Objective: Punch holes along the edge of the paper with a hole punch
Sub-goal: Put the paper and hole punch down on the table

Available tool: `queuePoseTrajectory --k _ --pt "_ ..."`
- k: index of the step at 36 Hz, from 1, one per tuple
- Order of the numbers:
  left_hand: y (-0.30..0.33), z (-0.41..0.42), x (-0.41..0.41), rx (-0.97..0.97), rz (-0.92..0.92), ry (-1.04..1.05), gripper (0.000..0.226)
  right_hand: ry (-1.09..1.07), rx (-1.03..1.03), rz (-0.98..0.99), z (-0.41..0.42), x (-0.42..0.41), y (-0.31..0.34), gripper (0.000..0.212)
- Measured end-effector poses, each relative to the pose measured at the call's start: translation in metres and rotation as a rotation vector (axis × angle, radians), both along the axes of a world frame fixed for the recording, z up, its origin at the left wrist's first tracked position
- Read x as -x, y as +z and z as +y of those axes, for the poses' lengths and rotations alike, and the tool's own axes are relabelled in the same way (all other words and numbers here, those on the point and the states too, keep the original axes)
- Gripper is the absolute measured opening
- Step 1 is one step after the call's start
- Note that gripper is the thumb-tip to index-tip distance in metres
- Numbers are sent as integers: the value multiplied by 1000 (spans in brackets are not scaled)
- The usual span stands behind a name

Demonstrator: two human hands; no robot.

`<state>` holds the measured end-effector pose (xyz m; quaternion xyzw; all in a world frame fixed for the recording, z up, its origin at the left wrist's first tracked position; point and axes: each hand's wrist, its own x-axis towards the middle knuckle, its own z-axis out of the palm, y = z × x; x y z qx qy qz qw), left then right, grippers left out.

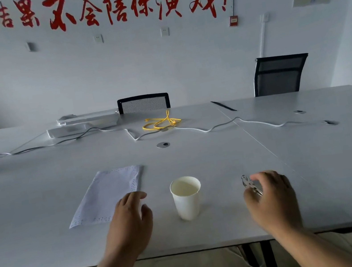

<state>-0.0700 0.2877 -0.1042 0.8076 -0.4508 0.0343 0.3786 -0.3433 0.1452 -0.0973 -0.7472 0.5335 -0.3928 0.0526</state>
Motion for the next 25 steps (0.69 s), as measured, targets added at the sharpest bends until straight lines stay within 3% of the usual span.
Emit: queuePoseTrajectory --k 3,6,9,13,15,17,22,25 --pt "3 8 10 81 22 -24 30 234 81 76 12 -4 1 41" --pt "5 30 43 272 158 -60 24 483 -116 249 23 -16 5 44" --pt "-3 58 81 346 407 -120 21 550 -300 419 21 -34 0 52" --pt "-20 70 100 129 898 -189 4 491 -378 520 21 -52 -4 59" --pt "-23 66 99 37 1107 -167 23 474 -367 545 25 -55 -6 62" --pt "-23 63 97 4 1319 -134 13 478 -374 562 34 -57 -8 66" --pt "-19 54 89 -86 1547 -109 21 533 -346 560 65 -48 -4 76" --pt "-13 48 84 -96 1628 -146 48 632 -315 540 87 -42 2 71"
